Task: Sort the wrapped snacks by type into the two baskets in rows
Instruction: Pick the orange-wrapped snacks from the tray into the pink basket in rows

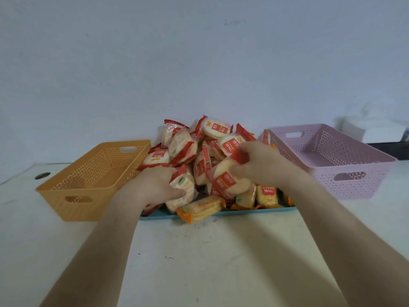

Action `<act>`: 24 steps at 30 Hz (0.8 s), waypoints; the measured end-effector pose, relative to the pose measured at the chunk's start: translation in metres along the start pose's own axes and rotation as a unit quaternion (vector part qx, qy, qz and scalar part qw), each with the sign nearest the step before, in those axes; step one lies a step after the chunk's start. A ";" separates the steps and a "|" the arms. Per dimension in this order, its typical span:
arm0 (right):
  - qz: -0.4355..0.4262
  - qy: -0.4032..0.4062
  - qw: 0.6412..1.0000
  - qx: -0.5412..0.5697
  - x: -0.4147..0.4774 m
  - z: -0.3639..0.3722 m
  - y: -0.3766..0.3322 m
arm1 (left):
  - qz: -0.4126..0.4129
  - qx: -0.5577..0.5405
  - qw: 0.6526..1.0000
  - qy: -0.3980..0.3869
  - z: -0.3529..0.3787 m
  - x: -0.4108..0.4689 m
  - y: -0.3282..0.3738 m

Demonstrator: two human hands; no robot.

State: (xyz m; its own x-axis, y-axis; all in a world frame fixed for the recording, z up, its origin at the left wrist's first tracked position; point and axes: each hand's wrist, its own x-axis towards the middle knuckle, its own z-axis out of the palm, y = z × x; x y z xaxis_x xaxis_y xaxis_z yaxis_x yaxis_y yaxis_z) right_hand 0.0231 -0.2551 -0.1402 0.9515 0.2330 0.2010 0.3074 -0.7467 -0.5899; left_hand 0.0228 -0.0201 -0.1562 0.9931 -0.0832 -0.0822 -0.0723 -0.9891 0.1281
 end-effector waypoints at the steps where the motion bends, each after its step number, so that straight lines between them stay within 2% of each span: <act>1: -0.010 -0.021 0.998 -0.054 0.000 0.008 -0.002 | -0.008 -0.009 1.000 -0.012 0.003 0.001 -0.001; 4: -0.011 -0.056 0.983 -0.174 0.000 0.030 -0.006 | -0.011 -0.040 0.999 -0.004 0.006 0.001 0.000; 7: -0.016 -0.012 0.972 -0.233 -0.001 0.043 -0.006 | -0.012 -0.036 0.999 0.034 0.006 0.001 0.001; 10: -0.018 0.044 0.970 -0.237 -0.001 0.044 -0.006 | -0.018 -0.017 0.998 0.060 -0.002 -0.005 0.001; 12: -0.008 0.034 0.977 -0.209 0.001 0.042 -0.007 | -0.009 -0.034 0.995 0.092 -0.014 -0.012 0.002; 15: -0.020 0.023 0.984 -0.178 0.005 0.038 -0.008 | 0.027 -0.151 0.974 0.169 -0.033 -0.021 0.001; 18: -0.069 0.077 0.992 -0.077 0.003 0.029 -0.009 | 0.056 -0.329 0.908 0.254 -0.040 -0.024 0.001; 20: -0.058 0.087 0.993 0.057 0.002 0.020 -0.009 | 0.066 -0.466 0.837 0.279 -0.037 -0.021 0.001; 22: -0.032 0.096 0.973 0.205 0.003 0.012 -0.006 | 0.061 -0.632 0.730 0.253 -0.032 -0.016 0.002; 24: 0.002 0.092 0.931 0.353 0.004 0.007 -0.001 | 0.045 -0.757 0.616 0.214 -0.025 -0.009 0.004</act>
State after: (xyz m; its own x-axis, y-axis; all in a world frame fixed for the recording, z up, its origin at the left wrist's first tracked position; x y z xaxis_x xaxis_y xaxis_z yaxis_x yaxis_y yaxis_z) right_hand 0.0272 -0.2488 -0.1446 0.9541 0.0714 0.2910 0.2983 -0.1359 -0.9447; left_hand 0.0156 -0.0202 -0.1300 0.9481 0.2307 0.2189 -0.2819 0.2909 0.9143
